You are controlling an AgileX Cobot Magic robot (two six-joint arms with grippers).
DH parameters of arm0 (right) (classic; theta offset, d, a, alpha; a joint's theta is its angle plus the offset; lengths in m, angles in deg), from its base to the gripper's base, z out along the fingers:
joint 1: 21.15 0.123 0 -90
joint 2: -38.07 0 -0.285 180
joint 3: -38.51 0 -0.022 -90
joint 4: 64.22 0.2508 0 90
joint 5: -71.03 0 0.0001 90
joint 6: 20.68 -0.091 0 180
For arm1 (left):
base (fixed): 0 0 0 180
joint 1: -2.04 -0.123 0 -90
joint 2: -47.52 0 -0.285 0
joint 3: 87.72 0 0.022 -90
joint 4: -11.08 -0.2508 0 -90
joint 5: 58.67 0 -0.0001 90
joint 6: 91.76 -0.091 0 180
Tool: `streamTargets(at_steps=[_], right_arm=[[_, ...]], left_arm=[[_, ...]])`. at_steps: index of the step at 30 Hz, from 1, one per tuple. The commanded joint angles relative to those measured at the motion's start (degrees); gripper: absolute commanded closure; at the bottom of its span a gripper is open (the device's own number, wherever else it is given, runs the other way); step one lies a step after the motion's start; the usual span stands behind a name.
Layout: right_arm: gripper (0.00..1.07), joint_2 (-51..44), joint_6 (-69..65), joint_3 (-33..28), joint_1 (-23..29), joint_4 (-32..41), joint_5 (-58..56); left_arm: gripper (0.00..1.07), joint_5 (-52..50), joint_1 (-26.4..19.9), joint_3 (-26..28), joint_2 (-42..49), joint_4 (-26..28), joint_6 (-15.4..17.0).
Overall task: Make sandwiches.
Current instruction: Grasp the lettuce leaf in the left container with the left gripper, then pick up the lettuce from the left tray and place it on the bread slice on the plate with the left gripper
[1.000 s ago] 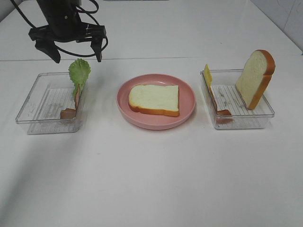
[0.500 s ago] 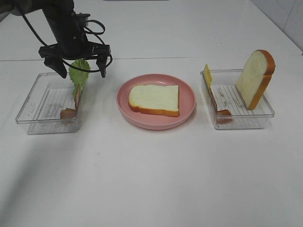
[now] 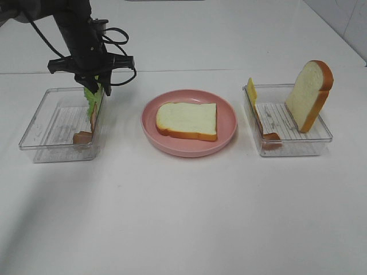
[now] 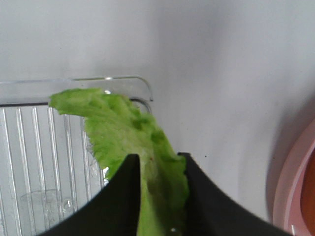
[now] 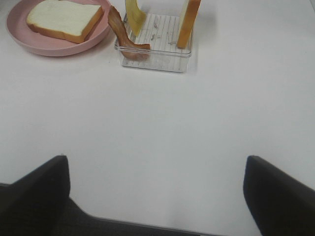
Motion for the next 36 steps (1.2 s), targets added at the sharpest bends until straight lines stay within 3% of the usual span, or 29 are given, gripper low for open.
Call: streamTargets(at_steps=[1, 12, 20, 25, 27, 33, 35, 36], right_arm=[[0.14, -1.32, -0.40, 0.00, -0.29, 0.23, 0.17], [0.14, -1.32, -0.40, 0.00, -0.29, 0.23, 0.17], [0.14, -1.32, -0.40, 0.00, -0.29, 0.23, 0.17], [0.14, -1.32, -0.40, 0.00, -0.29, 0.23, 0.17], [0.14, -1.32, -0.40, 0.00, -0.29, 0.23, 0.17], [0.14, -1.32, -0.40, 0.00, -0.29, 0.23, 0.17], [0.14, -1.32, -0.40, 0.00, -0.29, 0.23, 0.17], [0.14, -1.32, -0.40, 0.00, -0.29, 0.23, 0.17]], left_arm=[[1.07, -0.11, 0.17, -0.40, 0.11, -0.52, 0.46], [1.07, 1.09, 0.23, -0.29, 2.64, -3.15, 0.52], [1.07, 2.01, 0.34, 2.86, 6.47, -2.92, 0.52], [1.07, 2.75, 0.34, 8.94, 6.99, 1.95, 0.06], [1.07, 1.55, 0.34, 12.09, 6.99, 6.47, 0.06], [1.07, -2.52, 1.15, 13.12, 6.93, 14.44, -0.63], [1.07, -4.58, 2.98, 13.18, 5.90, 17.82, -3.95], [1.07, -4.58, 2.98, 13.18, 5.90, 17.82, -3.95]])
